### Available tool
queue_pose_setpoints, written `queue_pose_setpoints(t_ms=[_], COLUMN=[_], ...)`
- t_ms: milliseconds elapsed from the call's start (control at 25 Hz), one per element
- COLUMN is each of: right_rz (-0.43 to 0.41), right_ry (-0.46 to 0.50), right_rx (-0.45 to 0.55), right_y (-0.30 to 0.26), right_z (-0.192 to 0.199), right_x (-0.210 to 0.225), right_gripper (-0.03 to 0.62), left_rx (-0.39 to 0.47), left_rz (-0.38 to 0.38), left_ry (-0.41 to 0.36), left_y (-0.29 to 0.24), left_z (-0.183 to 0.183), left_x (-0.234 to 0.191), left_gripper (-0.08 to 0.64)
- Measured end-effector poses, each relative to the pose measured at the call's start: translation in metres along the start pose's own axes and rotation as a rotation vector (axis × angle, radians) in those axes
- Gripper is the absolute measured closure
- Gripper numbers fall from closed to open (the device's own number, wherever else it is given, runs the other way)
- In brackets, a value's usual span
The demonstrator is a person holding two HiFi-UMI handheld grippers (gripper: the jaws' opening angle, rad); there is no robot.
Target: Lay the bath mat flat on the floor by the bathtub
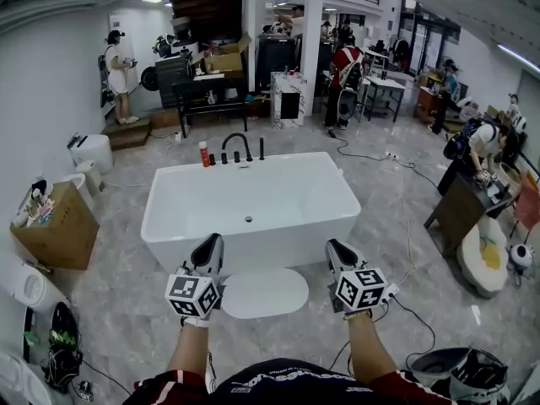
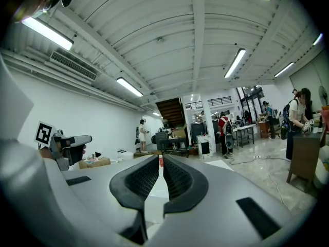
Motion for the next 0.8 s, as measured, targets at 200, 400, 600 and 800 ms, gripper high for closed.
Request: queue_pose_setpoints(t_ms=[200,400,600,800], right_rz=[-0.001,-0.011,0.012,0.017], right_ry=[0.017,0.040,0.073,0.065], right_rx=[0.007,0.009,-0.038,-0.042], right_y=[-0.003,-0.004,-0.004,-0.003], right_z=[-0.004,-0.006,0.003,0.004], right_x=[-0.005,-0.010,-0.010,-0.009], right_gripper=[0.545,0.549,0.563,0.563], left_rx=[-0.001,0.002,-0.004,-0.004], left_rz=[0.001,-0.002,-0.005,-0.009], left_ry=[0.005,0.004,0.007,0.014], left_y=[0.000,0.001,0.004,0.005], left_z=[0.000,-0.002,0.003,0.003], left_x=[-0.005,-0.007,-0.006,-0.005], left_gripper=[0.529,0.529,0.529,0.529])
Point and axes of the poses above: the fingertips, and each gripper's own axes: y backward along the fingers, x to its right, z out of its underside, the point moved 4 cm from there along y, backward along the fingers, and after that the axes turned 2 degrees about x, right-handed, at the moved point
